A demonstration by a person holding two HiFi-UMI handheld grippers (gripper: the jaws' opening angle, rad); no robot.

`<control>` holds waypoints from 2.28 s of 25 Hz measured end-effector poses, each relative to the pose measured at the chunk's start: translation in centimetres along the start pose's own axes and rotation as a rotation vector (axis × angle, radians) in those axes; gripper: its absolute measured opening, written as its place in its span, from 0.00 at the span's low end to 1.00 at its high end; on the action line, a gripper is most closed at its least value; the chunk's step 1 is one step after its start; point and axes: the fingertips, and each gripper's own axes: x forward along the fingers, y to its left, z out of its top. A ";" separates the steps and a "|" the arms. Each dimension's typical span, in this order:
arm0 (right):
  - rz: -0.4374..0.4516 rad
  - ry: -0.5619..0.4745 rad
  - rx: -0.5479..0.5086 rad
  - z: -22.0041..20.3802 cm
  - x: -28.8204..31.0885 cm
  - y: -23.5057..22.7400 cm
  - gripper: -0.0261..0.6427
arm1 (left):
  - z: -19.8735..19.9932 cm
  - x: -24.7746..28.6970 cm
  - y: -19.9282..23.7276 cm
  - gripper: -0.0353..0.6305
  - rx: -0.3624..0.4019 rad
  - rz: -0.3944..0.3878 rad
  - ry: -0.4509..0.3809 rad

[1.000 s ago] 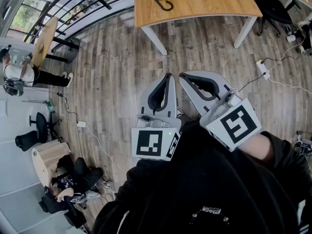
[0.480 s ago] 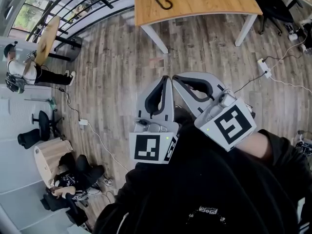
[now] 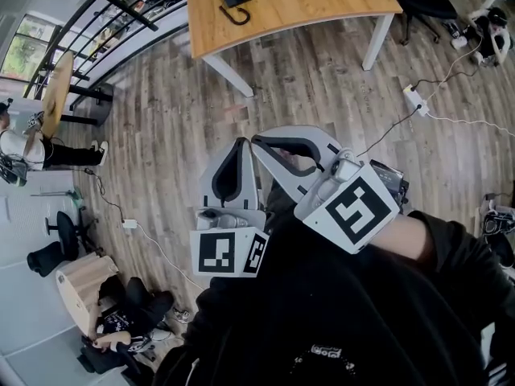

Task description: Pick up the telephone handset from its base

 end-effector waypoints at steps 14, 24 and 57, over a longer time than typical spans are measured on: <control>-0.026 0.018 0.005 -0.5 2.7 -3.7 0.06 | -0.4 5.4 2.0 0.06 -0.018 -0.067 0.011; -0.010 0.057 0.023 -2.0 7.8 -6.2 0.06 | -1.3 9.0 6.8 0.06 -0.051 -0.060 0.028; -0.317 0.141 -0.017 -0.3 24.0 -16.0 0.06 | 0.3 22.2 20.1 0.06 -0.070 -0.375 0.016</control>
